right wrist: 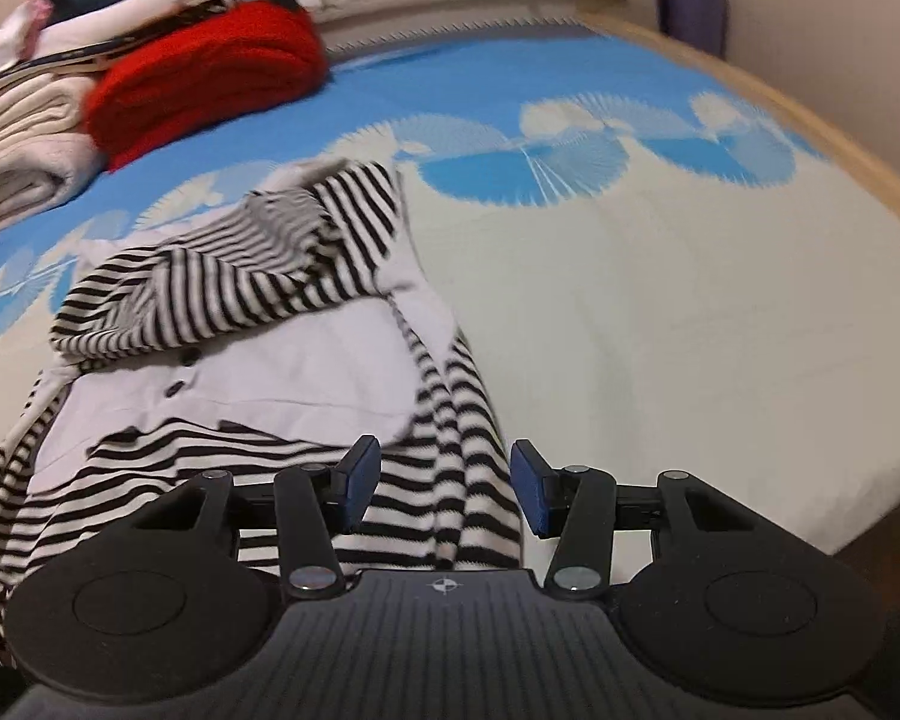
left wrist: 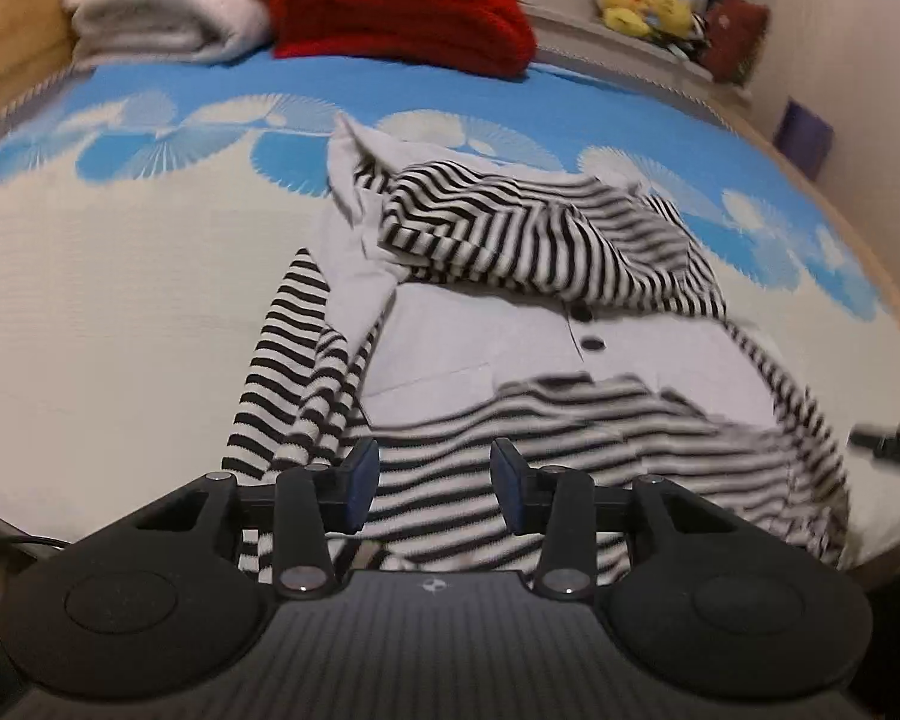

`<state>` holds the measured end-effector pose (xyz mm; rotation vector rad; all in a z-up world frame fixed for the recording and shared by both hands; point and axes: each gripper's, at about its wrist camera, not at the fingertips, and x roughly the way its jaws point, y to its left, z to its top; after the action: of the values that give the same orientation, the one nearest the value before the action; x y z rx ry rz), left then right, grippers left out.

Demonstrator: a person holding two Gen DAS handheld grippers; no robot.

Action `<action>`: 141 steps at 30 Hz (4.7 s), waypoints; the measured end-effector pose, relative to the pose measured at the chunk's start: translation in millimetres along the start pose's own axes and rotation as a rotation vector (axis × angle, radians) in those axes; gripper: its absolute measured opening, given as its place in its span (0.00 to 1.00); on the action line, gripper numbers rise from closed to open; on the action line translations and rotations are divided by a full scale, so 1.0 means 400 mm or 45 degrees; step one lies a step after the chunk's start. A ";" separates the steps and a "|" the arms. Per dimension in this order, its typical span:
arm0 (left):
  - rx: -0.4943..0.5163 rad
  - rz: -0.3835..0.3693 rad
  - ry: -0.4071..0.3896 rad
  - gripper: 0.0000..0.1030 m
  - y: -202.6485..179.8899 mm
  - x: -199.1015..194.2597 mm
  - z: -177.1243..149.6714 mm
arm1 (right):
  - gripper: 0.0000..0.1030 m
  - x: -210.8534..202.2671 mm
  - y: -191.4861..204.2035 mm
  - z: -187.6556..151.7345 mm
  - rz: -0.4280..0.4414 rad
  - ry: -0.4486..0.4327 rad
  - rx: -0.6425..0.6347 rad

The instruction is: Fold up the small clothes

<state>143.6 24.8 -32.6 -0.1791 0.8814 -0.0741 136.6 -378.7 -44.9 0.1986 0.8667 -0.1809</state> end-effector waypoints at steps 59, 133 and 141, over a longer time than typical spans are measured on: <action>-0.180 0.179 0.404 0.33 0.120 0.140 -0.059 | 0.43 0.149 -0.053 -0.048 -0.121 0.357 0.072; -0.038 -0.212 -0.057 0.09 0.039 -0.310 -0.022 | 0.06 -0.415 -0.183 0.050 0.273 -0.256 0.119; -0.033 -0.155 -0.018 0.09 0.063 -0.064 0.237 | 0.06 -0.199 -0.132 0.230 0.292 -0.126 0.165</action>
<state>200.2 65.0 41.2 -0.2568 0.8573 -0.1747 141.3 -446.4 68.9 0.4045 0.7279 -0.0317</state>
